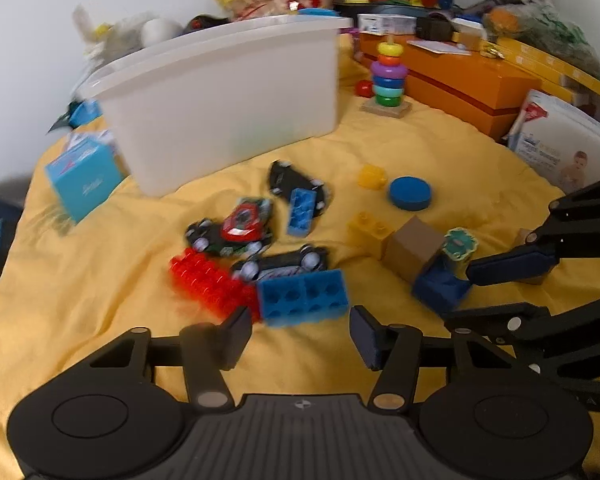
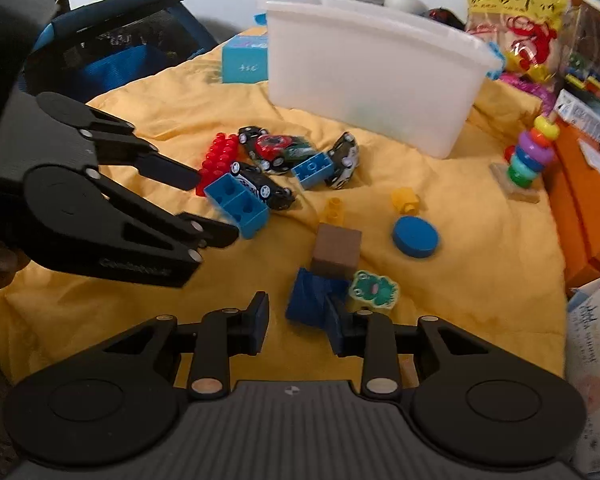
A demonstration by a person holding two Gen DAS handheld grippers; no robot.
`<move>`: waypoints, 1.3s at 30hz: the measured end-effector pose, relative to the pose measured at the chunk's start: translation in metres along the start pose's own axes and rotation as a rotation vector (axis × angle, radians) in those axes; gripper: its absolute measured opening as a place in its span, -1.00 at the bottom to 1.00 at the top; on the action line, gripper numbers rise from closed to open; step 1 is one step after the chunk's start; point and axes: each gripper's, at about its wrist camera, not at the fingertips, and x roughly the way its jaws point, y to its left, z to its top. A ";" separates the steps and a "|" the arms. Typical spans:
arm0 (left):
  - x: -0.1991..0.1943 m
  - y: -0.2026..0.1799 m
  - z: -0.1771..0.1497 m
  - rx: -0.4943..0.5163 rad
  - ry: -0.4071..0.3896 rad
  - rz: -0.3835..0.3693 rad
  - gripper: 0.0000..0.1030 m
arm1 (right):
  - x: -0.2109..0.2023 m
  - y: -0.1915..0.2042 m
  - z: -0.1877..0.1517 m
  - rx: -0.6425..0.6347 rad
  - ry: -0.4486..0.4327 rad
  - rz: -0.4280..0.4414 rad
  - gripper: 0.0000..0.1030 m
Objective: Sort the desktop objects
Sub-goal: 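Grasp the long blue Lego brick with the left tool, then hold the blue brick in the left tool while the right tool reaches toward the blue block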
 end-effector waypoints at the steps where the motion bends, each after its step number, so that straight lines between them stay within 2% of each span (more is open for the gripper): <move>1: 0.004 -0.003 0.001 0.025 -0.001 0.003 0.13 | -0.002 0.000 -0.001 0.003 -0.001 -0.001 -0.33; 5: 0.021 -0.005 0.009 0.073 0.008 0.028 0.11 | 0.000 0.001 -0.005 -0.002 -0.003 -0.022 -0.33; 10: 0.018 -0.002 0.010 0.043 0.005 -0.016 0.09 | 0.011 0.005 -0.003 -0.034 -0.005 -0.058 -0.16; 14: -0.004 -0.002 -0.001 0.042 0.035 -0.020 0.09 | 0.015 0.004 -0.002 -0.012 0.002 -0.068 -0.16; 17: -0.016 0.000 -0.011 -0.014 0.075 -0.053 0.09 | 0.020 -0.001 -0.003 0.024 0.013 -0.064 -0.16; 21: -0.023 -0.005 -0.020 -0.046 0.097 -0.091 0.10 | 0.022 -0.008 -0.003 0.062 0.033 -0.025 -0.29; 26: -0.027 -0.013 -0.025 0.004 0.100 -0.068 0.11 | 0.017 -0.010 -0.005 0.046 0.023 -0.027 -0.26; 27: -0.030 -0.013 -0.025 0.011 0.092 -0.062 0.11 | 0.016 -0.011 -0.006 0.049 0.021 -0.018 -0.19; 30: -0.041 -0.014 -0.027 0.056 0.044 -0.059 0.19 | 0.014 -0.010 -0.007 0.044 0.019 -0.025 -0.17; 34: -0.060 -0.026 -0.033 0.195 -0.033 -0.063 0.19 | 0.014 -0.010 -0.009 0.052 0.026 -0.019 -0.16; 36: -0.063 -0.033 -0.035 0.263 -0.044 -0.060 0.19 | 0.014 -0.010 -0.010 0.054 0.029 -0.015 -0.16; 39: -0.059 -0.035 -0.033 0.304 -0.048 -0.064 0.19 | 0.014 -0.008 -0.011 0.050 0.029 -0.012 -0.16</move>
